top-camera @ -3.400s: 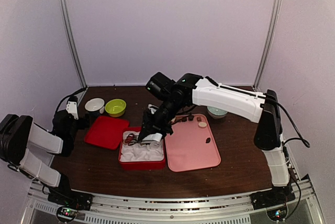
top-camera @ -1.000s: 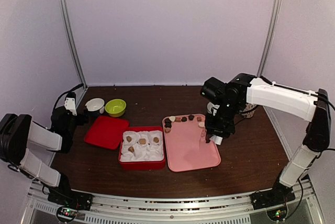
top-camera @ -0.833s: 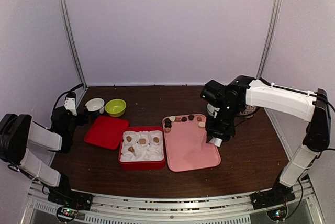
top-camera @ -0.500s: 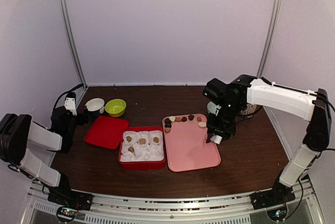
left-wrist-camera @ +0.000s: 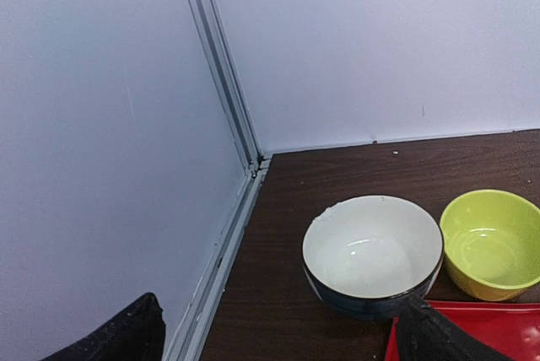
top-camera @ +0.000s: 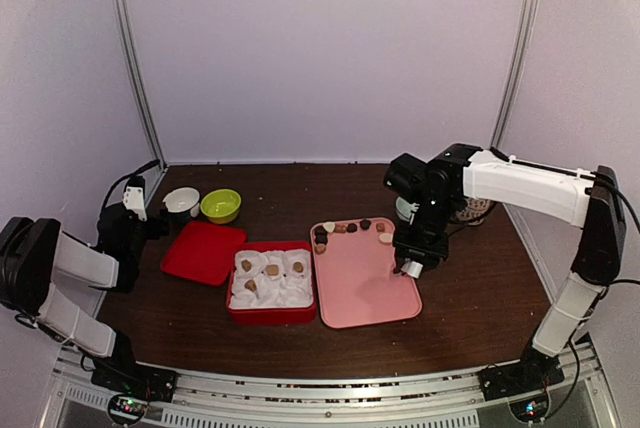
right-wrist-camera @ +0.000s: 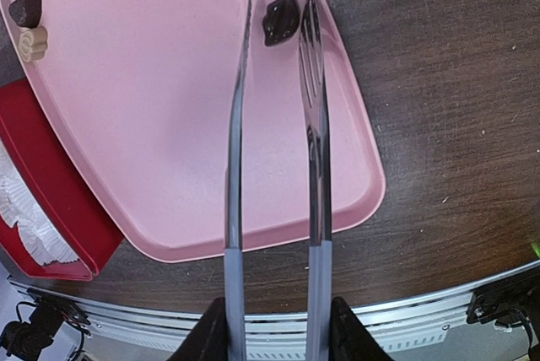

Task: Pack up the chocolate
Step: Adjust the fake chocolate at the center of the board.

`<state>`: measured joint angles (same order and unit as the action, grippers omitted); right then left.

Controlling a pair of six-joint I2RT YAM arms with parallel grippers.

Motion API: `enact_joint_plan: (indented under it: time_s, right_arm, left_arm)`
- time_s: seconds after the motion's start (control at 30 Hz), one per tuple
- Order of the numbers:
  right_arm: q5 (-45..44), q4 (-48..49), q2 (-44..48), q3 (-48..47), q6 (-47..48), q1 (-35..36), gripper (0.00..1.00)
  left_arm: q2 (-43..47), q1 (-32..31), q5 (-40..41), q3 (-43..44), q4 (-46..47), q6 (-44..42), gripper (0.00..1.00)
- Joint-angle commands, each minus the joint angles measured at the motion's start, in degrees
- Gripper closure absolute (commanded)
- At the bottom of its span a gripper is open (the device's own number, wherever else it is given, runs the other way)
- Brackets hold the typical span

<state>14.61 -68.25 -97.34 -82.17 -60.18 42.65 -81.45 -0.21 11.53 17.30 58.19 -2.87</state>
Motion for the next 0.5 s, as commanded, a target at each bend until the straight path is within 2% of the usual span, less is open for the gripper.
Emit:
enact_joint_plan:
  time_s: [0.0,0.47]
  right_arm:
    - [-0.2,-1.57,-2.49,-3.28,1.65,-0.4,0.67]
    - [0.09,-8.3,-8.3,-11.68,7.81,-1.16,0.74]
  left_arm:
    - [-0.2,0.47,-0.62,0.94,1.3,0.57,0.02]
    - [-0.2,0.46,-0.57,0.89,1.35,0.51,0.02]
